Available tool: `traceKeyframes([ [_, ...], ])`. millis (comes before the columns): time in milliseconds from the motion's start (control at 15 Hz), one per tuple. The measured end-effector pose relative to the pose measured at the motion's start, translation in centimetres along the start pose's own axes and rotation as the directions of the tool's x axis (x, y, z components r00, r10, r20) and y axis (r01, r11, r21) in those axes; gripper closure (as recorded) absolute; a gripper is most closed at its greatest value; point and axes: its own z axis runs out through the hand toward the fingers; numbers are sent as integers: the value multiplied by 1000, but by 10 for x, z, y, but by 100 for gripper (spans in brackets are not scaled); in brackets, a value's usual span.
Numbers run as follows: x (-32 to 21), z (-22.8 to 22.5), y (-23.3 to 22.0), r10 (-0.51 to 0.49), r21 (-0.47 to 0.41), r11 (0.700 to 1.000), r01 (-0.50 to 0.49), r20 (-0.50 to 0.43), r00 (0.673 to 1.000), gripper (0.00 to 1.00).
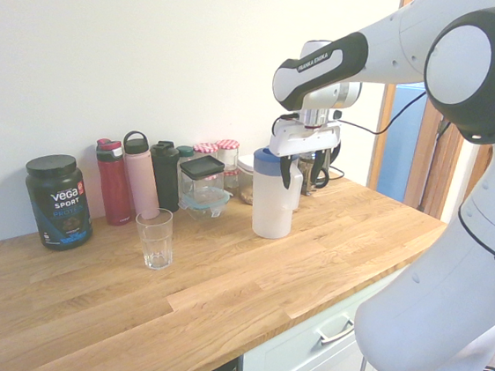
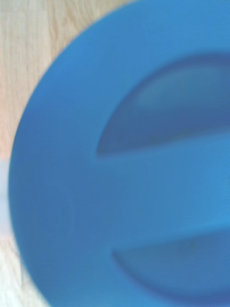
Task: Pour me some water
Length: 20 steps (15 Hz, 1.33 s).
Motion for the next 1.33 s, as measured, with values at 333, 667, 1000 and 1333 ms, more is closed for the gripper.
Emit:
traceKeyframes([
  [333, -7, 4, -10, -26, 0, 1000, 26, -6, 1000, 100],
  [667, -8, 6, -11, -31, 1, 1000, 31, -7, 999, 100],
  [1000, -9, 6, -12, -45, 1, 999, 45, -7, 999, 100],
  [1333, -9, 7, -12, -50, 0, 999, 50, -6, 999, 100],
])
